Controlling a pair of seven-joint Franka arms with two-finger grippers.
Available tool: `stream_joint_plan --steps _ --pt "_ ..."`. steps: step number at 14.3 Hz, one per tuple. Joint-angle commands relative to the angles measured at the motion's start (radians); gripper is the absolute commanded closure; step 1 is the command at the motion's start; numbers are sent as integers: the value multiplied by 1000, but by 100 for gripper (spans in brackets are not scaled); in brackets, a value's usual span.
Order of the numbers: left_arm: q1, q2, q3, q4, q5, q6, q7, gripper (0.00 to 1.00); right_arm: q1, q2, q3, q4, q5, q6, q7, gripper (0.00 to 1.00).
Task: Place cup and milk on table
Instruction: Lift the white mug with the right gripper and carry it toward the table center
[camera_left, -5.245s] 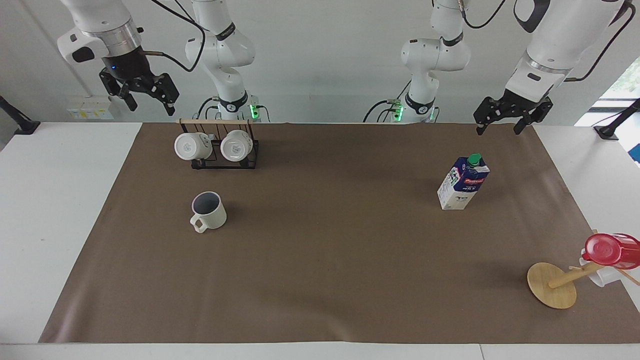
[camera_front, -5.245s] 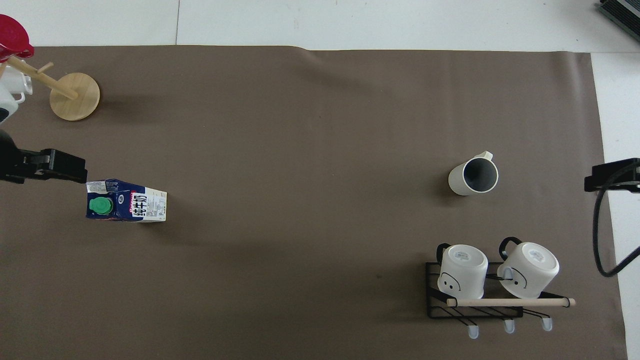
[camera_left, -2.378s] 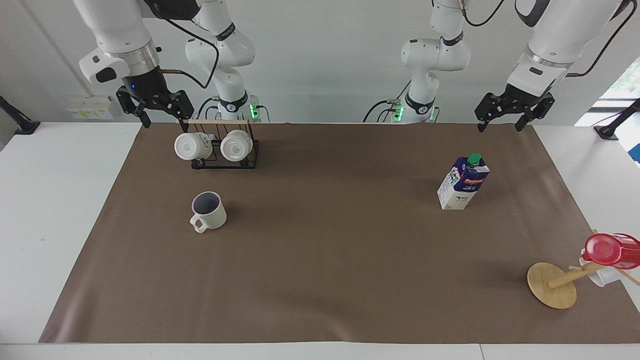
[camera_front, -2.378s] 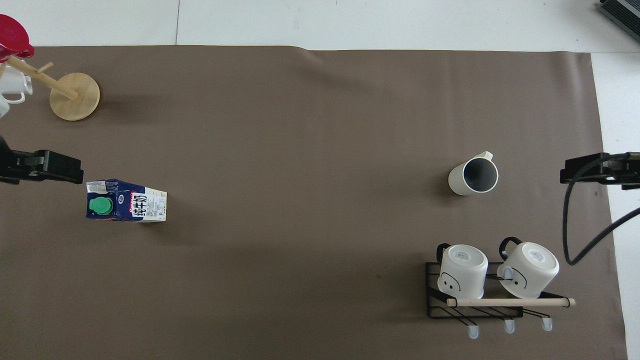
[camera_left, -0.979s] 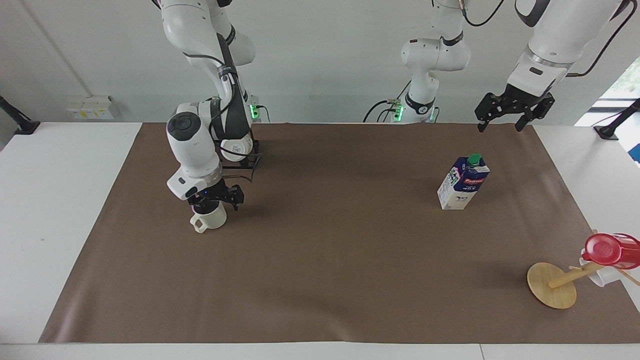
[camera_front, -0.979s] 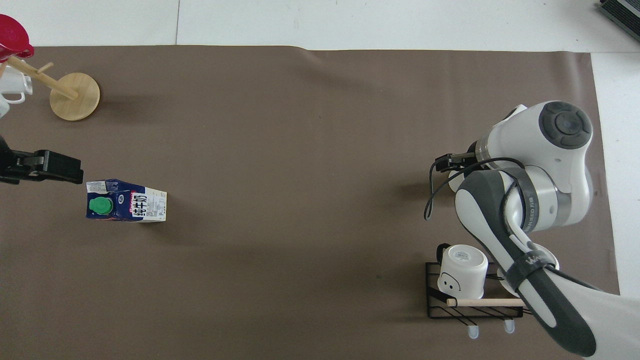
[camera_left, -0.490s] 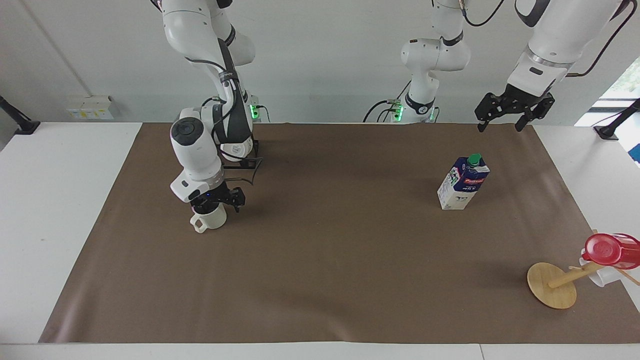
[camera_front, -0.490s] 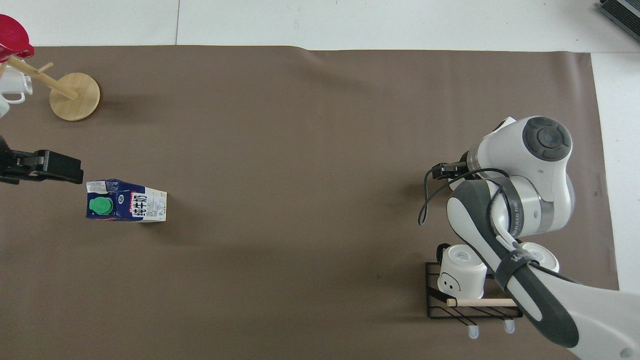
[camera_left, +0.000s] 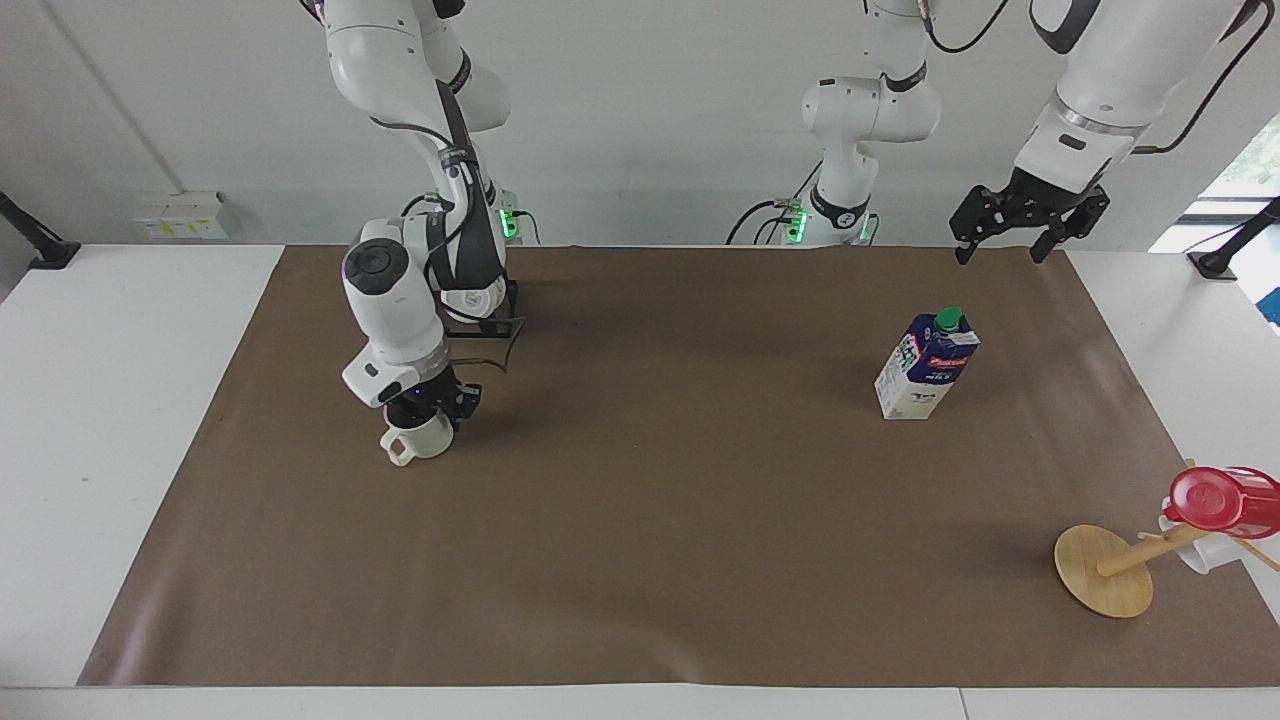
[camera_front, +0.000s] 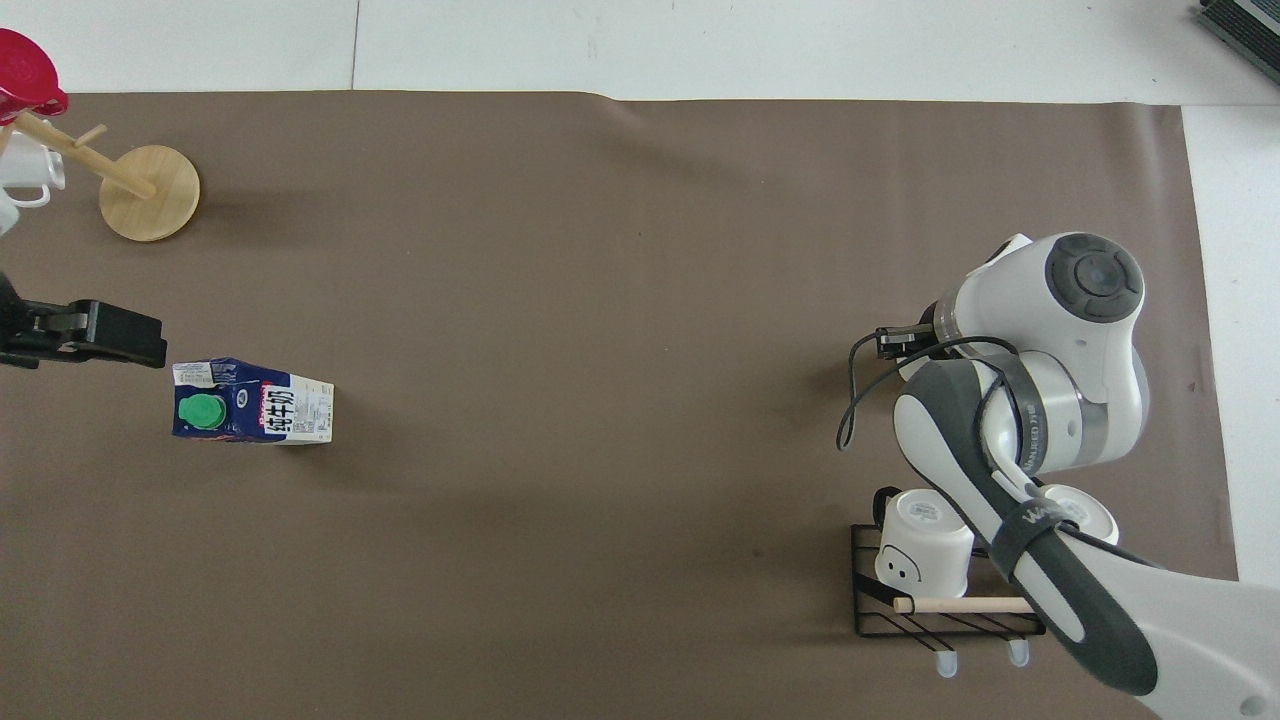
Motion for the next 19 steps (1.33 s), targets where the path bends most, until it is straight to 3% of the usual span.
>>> stream_joint_plan --steps 1,7,10,19 --pt "-1 -5 3 11 0 -22 -2 0 -7 1 3 13 4 3 -6 100" --pt "-1 -5 3 11 0 -22 -2 0 25 3 3 89 3 -19 281 100" --pt "-1 -5 3 11 0 -22 -2 0 57 21 3 177 -11 -104 393 100" --pt "-1 -5 3 11 1 -22 -2 0 253 44 5 267 4 -140 688 100"
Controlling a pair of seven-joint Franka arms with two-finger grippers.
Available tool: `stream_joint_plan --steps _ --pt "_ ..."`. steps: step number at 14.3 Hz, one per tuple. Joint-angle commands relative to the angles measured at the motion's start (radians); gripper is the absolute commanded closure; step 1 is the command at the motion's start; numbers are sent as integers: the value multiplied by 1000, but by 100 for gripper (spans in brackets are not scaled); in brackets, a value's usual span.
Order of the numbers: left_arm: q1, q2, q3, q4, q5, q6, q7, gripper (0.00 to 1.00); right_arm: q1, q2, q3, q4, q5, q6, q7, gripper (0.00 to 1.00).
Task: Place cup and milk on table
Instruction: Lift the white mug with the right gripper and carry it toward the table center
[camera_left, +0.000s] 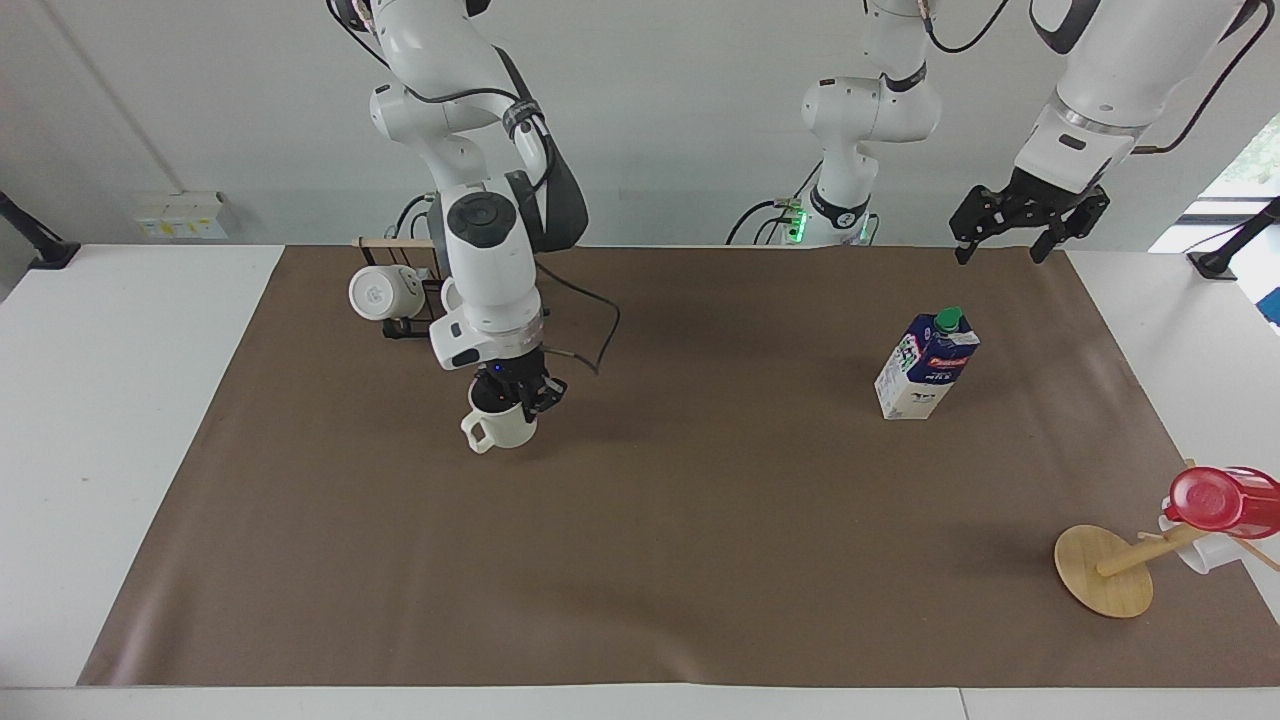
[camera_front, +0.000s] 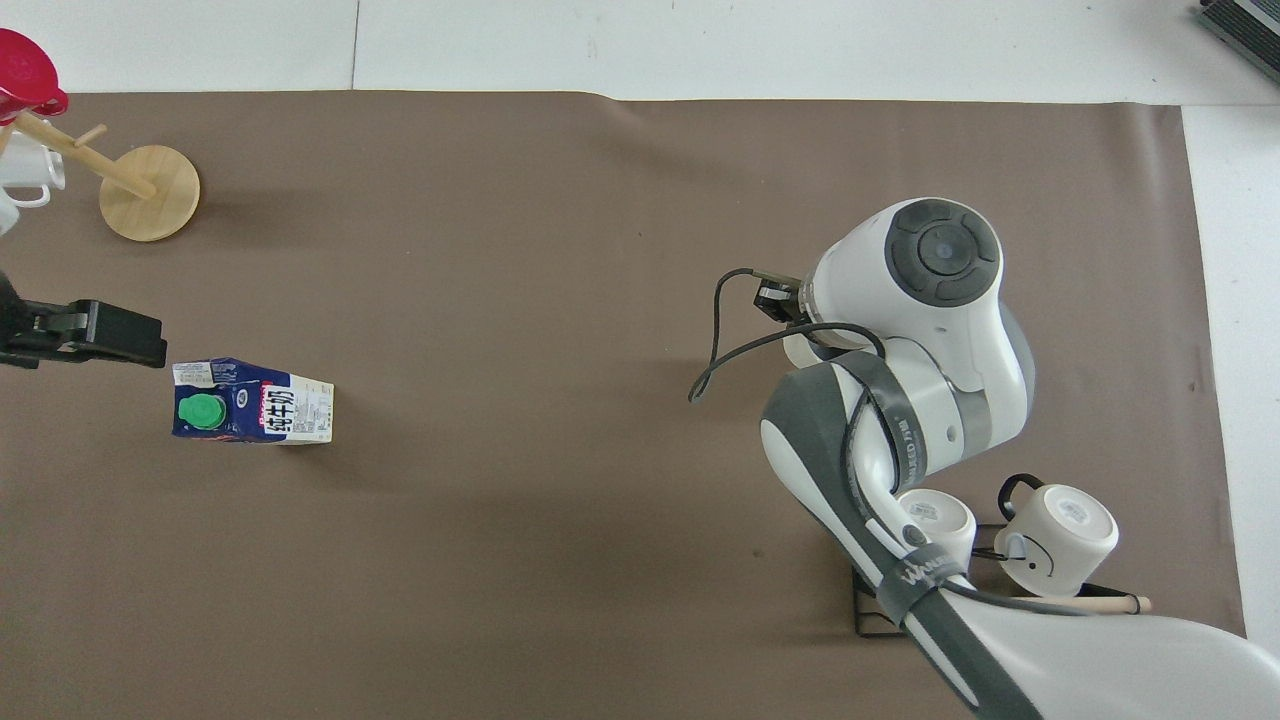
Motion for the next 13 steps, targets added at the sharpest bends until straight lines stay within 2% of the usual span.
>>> stream_joint_plan --steps 1,4,8,10,13 --pt "-1 -5 2 11 1 -22 -2 0 35 23 2 50 3 -14 59 100" --pt "-1 -5 2 11 1 -22 -2 0 119 69 2 51 -5 0 147 100" --pt "-1 -5 2 11 0 -22 -2 0 167 139 2 105 -1 14 225 100" --pt "-1 -5 2 11 1 -22 -2 0 189 152 2 104 3 63 253 100" --pt "-1 -5 2 11 0 -22 -2 0 198 153 3 94 0 72 245 100"
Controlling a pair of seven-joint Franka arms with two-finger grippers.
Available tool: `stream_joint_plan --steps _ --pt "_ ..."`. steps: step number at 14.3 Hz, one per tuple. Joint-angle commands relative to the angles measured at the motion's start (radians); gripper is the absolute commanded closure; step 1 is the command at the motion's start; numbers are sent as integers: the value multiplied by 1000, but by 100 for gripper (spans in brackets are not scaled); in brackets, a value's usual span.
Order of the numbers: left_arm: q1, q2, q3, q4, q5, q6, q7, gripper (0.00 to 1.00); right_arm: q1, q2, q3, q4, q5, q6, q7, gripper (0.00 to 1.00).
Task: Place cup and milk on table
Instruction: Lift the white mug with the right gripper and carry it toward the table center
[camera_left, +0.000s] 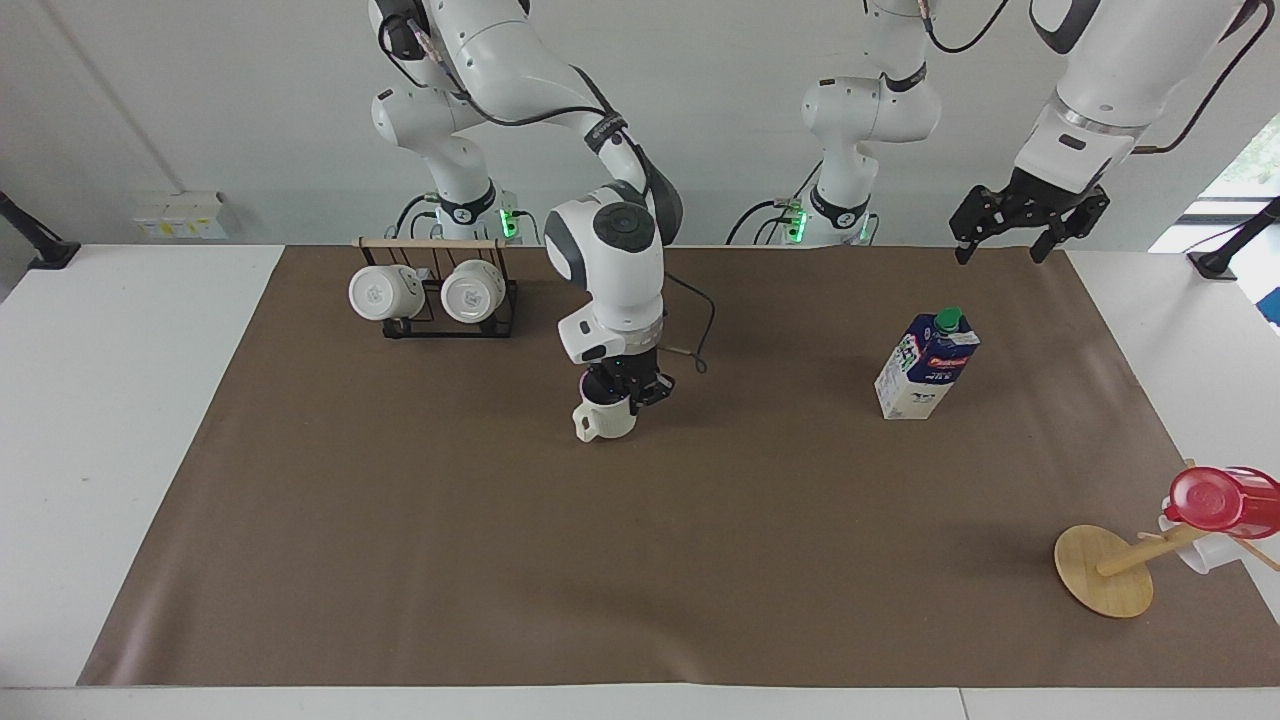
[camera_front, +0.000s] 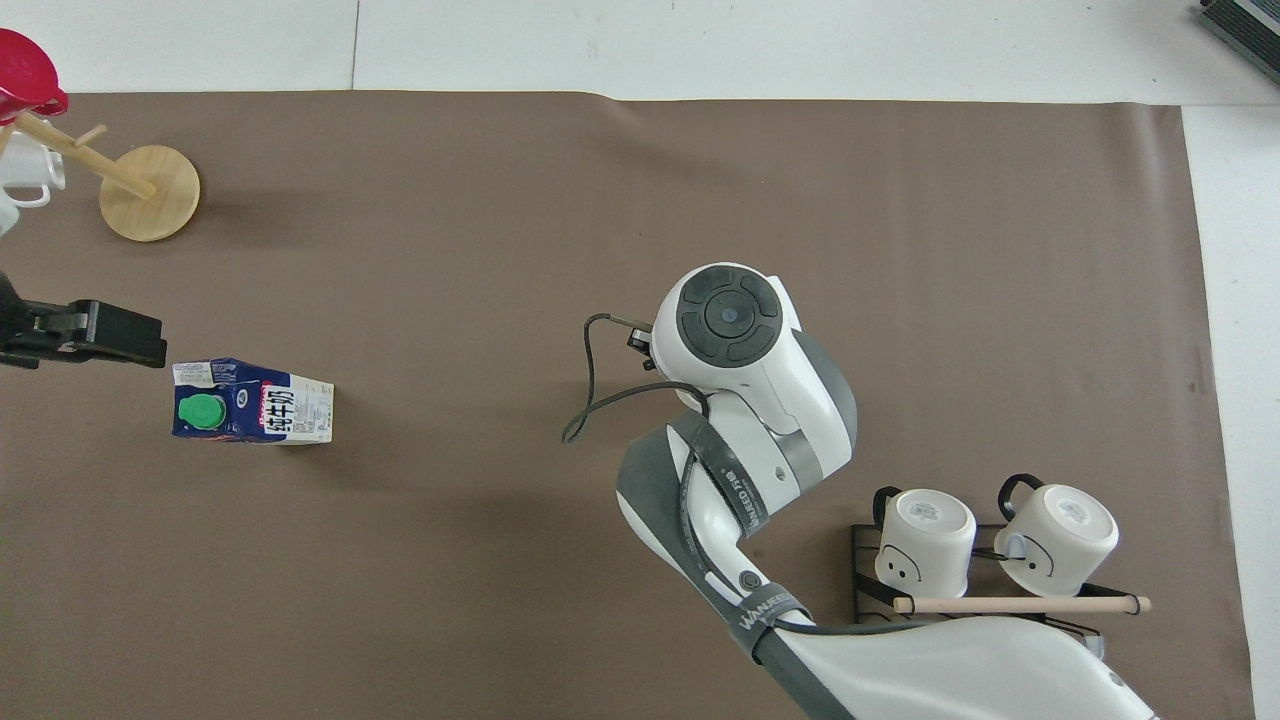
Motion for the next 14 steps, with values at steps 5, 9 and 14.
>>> stream_joint_plan --steps 5,9,14 --pt "-1 -5 3 11 1 -22 -2 0 25 13 0 -3 -11 13 -47 100" --pt "-1 -5 3 11 0 -22 -2 0 28 11 0 -14 -5 13 -58 100" --pt "-2 -5 3 11 0 -18 2 0 28 10 0 -20 0 14 -64 100"
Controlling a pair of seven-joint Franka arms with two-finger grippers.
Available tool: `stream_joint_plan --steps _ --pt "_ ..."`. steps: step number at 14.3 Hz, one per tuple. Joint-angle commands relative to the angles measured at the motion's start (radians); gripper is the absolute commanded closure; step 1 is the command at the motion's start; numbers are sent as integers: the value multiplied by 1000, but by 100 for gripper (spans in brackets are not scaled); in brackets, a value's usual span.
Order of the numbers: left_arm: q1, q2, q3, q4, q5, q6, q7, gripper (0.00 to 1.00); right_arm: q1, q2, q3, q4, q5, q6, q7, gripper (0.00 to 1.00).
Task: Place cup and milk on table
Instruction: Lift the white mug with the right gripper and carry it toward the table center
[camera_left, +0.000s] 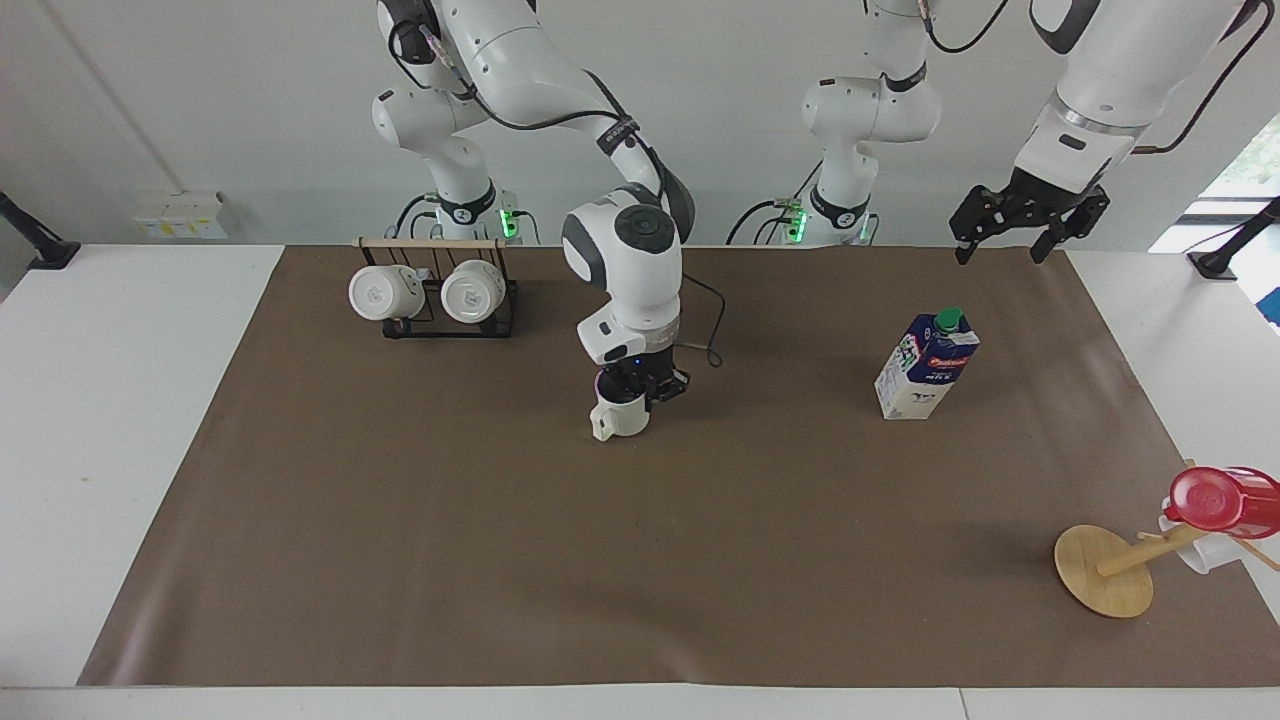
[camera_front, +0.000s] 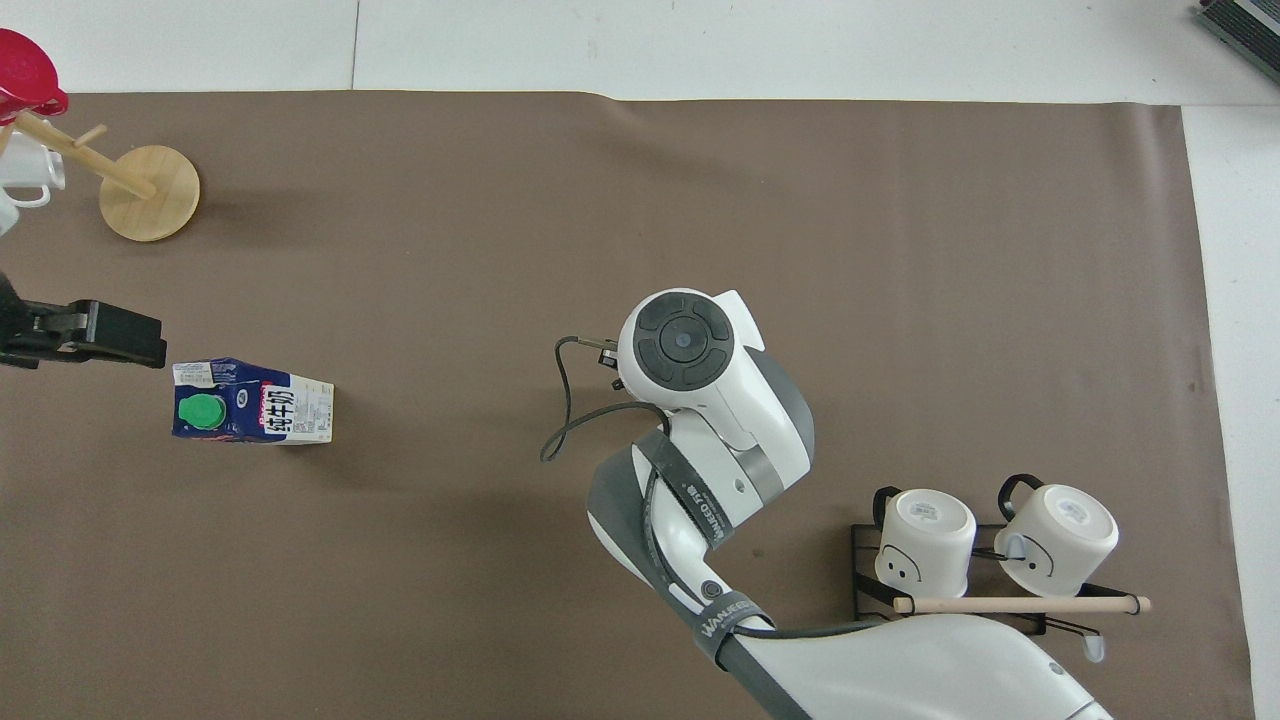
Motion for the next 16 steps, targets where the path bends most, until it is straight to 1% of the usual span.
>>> stream_joint_plan --steps 1,4,7,10,11,12,13,14,15,16 --pt "-2 -5 2 9 1 -17 8 0 0 -4 0 -14 1 14 -28 100" --pt "-2 -6 2 6 0 -19 4 0 0 -7 1 -28 4 37 -31 100" --pt "-10 -26 1 -20 0 -23 -7 0 0 -12 1 -40 4 41 -34 100" --pt "-10 -29 1 -31 0 -17 2 0 0 -12 1 -40 4 42 -34 100" --pt "-11 -38 1 -49 0 -6 1 0 0 -12 3 -40 4 42 -34 100" --pt "-14 -42 1 -64 0 10 -4 0 0 -12 3 -38 4 42 -32 81" --pt "-16 -43 1 -76 0 26 -5 0 0 -12 1 -37 4 42 -29 10" --pt "-16 -46 1 -102 0 35 -8 0 2 -12 1 -32 1 41 -31 0" --pt "-16 -61 1 -148 0 56 -5 0 2 -10 1 -26 -7 42 -31 0" --pt "-16 -96 1 -225 0 108 -5 0 2 -10 1 -23 -13 42 -32 0"
